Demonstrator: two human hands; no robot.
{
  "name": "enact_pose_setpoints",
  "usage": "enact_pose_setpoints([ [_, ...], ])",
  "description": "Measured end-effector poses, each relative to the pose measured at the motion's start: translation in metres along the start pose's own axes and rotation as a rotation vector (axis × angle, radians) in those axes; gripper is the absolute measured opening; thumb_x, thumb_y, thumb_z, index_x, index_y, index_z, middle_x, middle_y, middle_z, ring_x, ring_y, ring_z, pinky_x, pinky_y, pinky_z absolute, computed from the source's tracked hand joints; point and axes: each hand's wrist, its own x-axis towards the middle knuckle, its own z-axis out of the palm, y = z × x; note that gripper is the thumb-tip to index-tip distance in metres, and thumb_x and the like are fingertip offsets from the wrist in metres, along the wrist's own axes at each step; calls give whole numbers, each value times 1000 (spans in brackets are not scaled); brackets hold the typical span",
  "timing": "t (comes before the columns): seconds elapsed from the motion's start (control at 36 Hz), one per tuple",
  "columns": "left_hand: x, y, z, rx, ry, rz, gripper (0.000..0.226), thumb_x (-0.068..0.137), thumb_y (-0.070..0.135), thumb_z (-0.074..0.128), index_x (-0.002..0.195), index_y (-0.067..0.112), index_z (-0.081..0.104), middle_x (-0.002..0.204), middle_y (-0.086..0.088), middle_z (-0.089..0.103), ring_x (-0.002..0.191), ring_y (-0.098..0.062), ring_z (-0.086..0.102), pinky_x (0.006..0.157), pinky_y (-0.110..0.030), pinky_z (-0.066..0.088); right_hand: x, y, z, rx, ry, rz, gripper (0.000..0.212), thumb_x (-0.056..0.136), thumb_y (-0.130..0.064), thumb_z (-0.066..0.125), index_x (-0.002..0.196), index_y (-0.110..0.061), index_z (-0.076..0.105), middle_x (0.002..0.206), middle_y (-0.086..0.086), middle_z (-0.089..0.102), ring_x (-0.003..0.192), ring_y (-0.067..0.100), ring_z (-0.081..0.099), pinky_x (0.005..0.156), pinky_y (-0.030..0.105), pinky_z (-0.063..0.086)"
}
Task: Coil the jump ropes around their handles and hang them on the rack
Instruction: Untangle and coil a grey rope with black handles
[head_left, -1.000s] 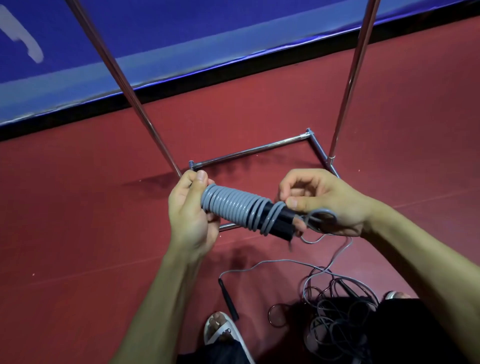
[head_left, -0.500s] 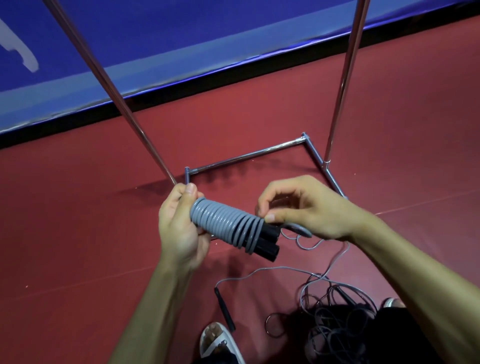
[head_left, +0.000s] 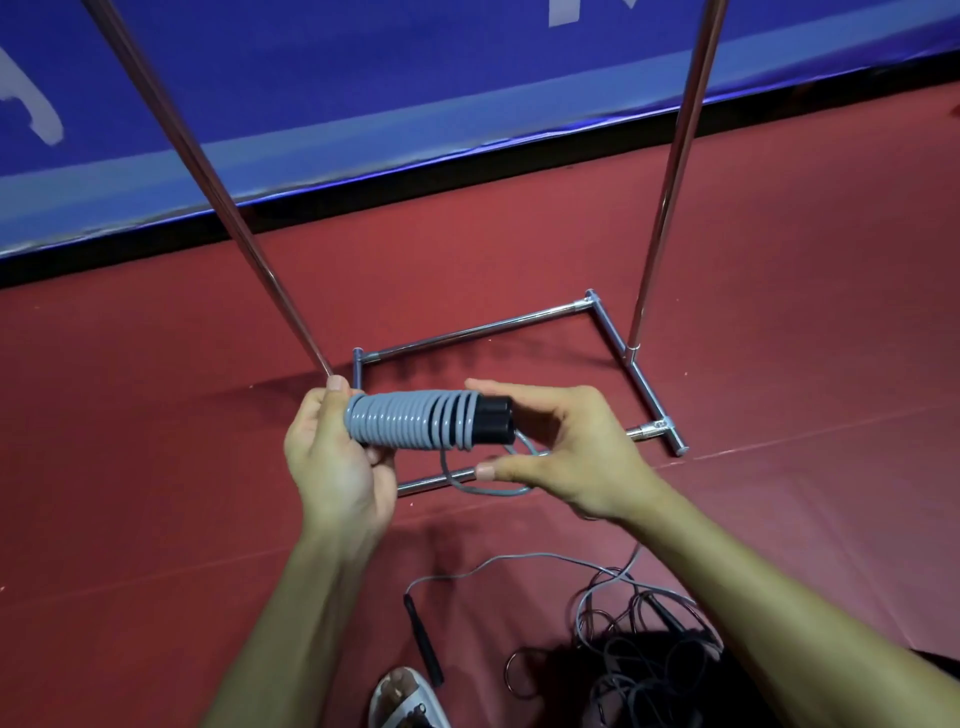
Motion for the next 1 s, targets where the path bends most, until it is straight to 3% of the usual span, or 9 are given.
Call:
enact_pose_setpoints([
  [0.14,3,-1,3,-25,50,-11,36,103,14,44,67,14,39,47,8,40,34,-3,26,35,-17,25,-3,8,17,143,71,51,65,72,18,73,125,-17,60,113,-29,65,114,-4,58,97,16,45],
  [0.25,5,-6,8,-2,76,19,36,103,16,45,67,15,39,48,8,40,36,-3,29,37,-17,26,0,9,22,269,201,54,46,74,21,68,116,2,67,102,-20,71,100,-5,64,86,13,48],
  [0.39,6,-12,14,14,141,56,36,102,17,46,67,14,39,57,2,37,41,-4,34,39,-14,32,-2,10,34,483,232,85,32,75,5,70,105,-5,71,101,2,72,93,11,64,92,30,53],
  [0.47,11,-12,11,44,163,111,35,102,16,47,67,14,40,62,-1,38,46,-6,37,40,-15,33,-2,8,35,552,195,157,20,84,0,68,102,-9,70,82,-6,65,69,5,56,69,26,56],
  [0.56,14,-11,9,97,167,193,34,102,14,47,68,13,41,63,-4,39,50,-10,35,39,-17,32,0,5,34,573,210,199,9,91,-8,63,97,-4,68,69,-1,44,57,9,35,50,20,39],
  [0.64,13,-14,9,166,147,276,33,100,16,48,68,15,42,65,-3,41,55,-13,36,42,-21,34,1,5,33,512,278,234,14,96,-9,56,91,-2,67,74,10,35,54,9,26,45,18,30],
  [0.75,5,-19,8,328,65,403,28,91,30,52,64,28,45,59,11,42,54,-8,37,46,-27,33,2,4,31,567,369,290,19,96,-12,56,81,-2,59,90,17,44,47,7,29,43,19,23],
  [0.86,-2,-19,10,339,-5,441,25,93,27,50,70,21,41,57,17,42,53,-2,37,42,-19,36,1,0,27,579,375,292,20,97,-11,55,80,0,54,74,14,54,43,4,28,39,16,22],
  [1.0,-3,-14,10,267,-49,462,27,85,41,52,71,21,41,65,5,39,58,-13,34,41,-19,35,-1,-9,23,548,343,246,23,94,-13,57,73,-5,56,69,12,47,45,6,26,40,17,22],
])
